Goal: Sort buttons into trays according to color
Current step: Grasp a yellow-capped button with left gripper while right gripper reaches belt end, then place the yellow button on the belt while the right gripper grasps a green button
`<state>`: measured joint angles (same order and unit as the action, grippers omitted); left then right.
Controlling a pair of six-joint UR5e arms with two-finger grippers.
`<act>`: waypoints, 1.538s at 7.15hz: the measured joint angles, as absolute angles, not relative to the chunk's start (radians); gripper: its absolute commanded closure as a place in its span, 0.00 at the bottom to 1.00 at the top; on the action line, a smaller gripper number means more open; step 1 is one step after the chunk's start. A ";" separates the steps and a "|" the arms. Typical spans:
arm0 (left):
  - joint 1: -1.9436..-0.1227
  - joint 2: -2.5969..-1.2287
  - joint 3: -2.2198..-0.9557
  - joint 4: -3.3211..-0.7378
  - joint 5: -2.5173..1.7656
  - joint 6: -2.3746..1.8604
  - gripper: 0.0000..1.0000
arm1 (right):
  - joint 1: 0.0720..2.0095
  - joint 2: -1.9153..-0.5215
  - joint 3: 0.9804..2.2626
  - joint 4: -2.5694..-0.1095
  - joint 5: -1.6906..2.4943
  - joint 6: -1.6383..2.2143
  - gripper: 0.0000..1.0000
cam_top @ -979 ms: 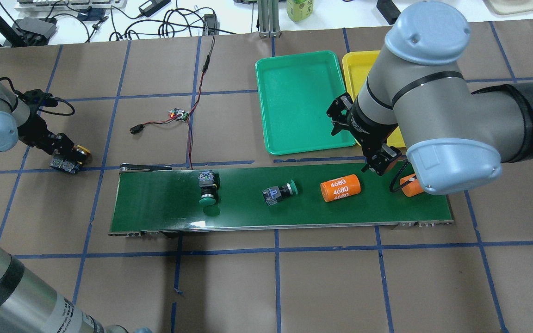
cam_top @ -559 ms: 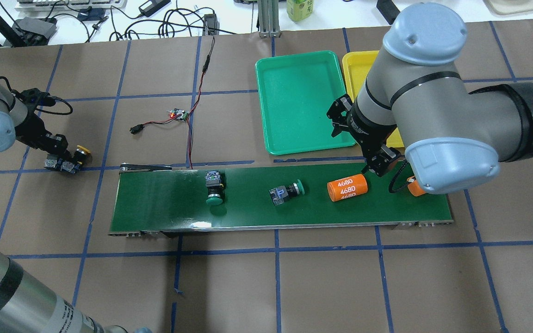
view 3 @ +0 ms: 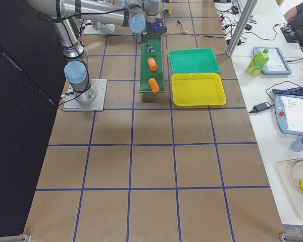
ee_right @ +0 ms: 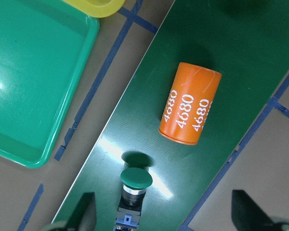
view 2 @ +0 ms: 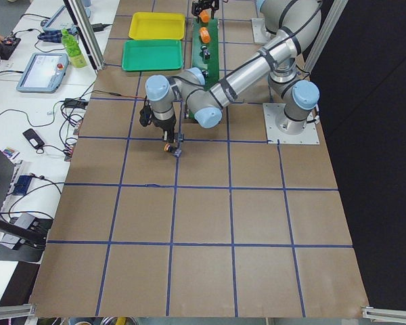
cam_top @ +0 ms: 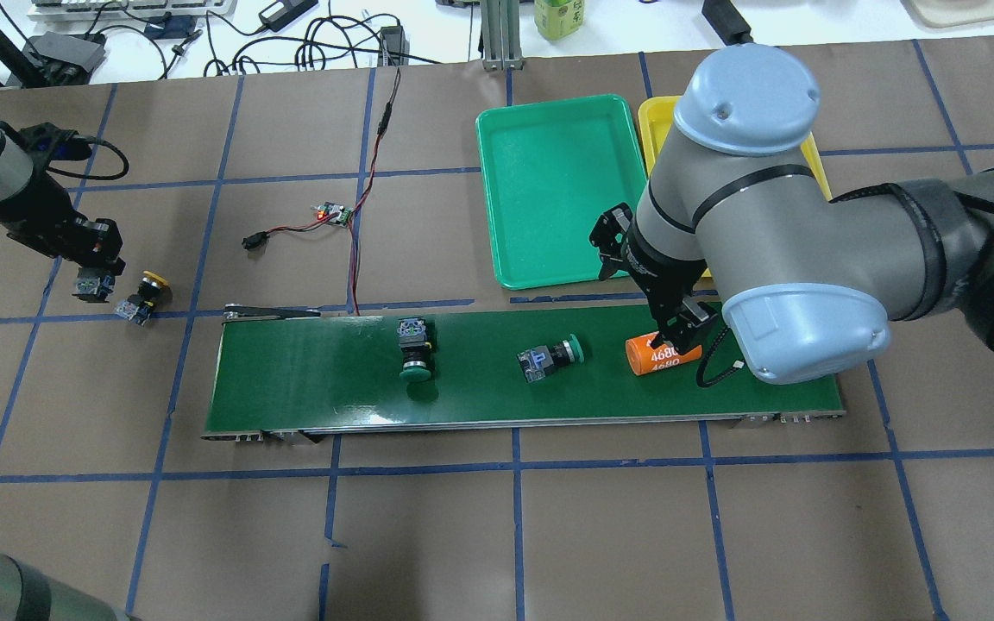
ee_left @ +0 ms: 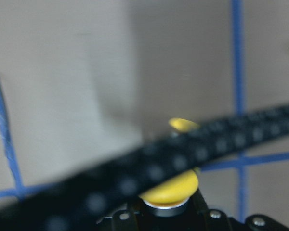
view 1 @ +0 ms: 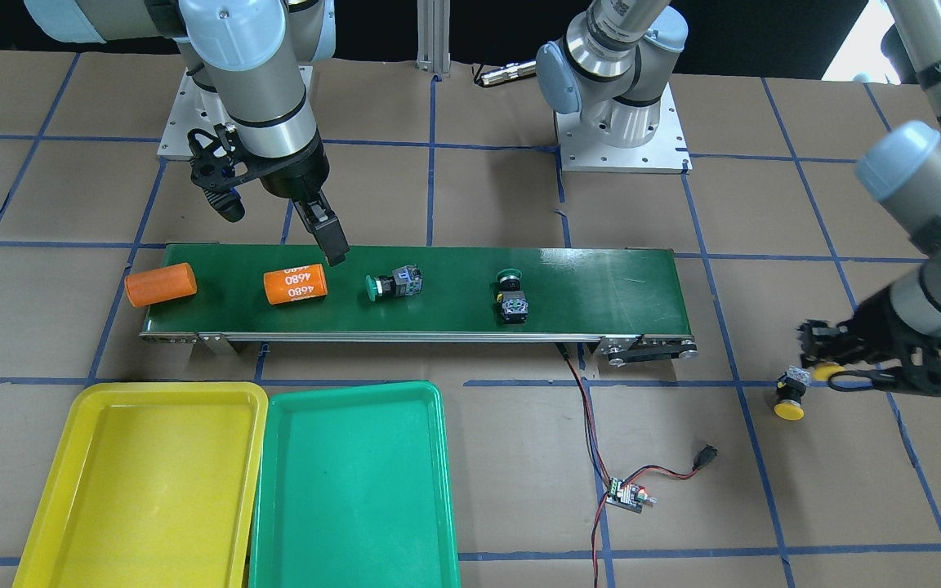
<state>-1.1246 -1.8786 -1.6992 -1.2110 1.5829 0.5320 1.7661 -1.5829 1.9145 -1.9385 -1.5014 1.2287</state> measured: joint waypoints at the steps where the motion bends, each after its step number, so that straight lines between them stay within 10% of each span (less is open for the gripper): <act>1: -1.209 -1.807 -1.765 -1.240 1.581 0.425 1.00 | 1.768 -1.572 1.918 -1.940 -1.501 1.227 0.00; 4: -1.425 -1.676 -1.974 -1.199 1.557 0.099 1.00 | 1.775 -1.531 1.921 -1.942 -1.500 1.228 0.00; 5: -1.482 -1.673 -1.996 -1.182 1.555 0.045 0.62 | 1.778 -1.511 1.922 -1.942 -1.498 1.231 0.00; 6: -1.510 -1.680 -2.014 -1.169 1.553 0.023 0.01 | 1.785 -1.491 1.922 -1.942 -1.498 1.233 0.00; 11: -1.470 -1.692 -1.940 -1.173 1.563 0.047 0.00 | 1.807 -1.400 1.930 -2.023 -1.511 1.272 0.00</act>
<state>-1.4701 -1.6916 -1.9404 -1.1726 1.5634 0.0466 1.8068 -1.4005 1.9297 -2.0235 -1.5110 1.2720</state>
